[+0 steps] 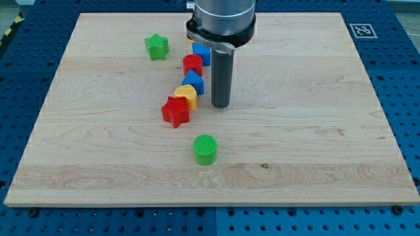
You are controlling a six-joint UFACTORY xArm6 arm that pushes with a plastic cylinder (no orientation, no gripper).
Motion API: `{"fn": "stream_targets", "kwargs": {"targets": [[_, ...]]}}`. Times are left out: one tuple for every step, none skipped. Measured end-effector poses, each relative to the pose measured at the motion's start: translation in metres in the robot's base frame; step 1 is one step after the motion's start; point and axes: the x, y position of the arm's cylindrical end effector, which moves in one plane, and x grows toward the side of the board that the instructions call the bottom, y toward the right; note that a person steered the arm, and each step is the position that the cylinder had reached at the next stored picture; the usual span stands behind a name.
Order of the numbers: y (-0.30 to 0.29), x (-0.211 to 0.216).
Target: Place your arm left to the red star
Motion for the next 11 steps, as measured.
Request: {"fn": "stream_targets", "kwargs": {"targets": [[0.0,0.014],[0.0,0.014],[-0.004,0.021],[-0.017,0.023],[-0.037,0.042],[-0.052,0.051],[-0.069,0.066],[-0.083,0.077],[-0.102,0.077],[-0.121,0.074],[-0.128,0.061]]}}
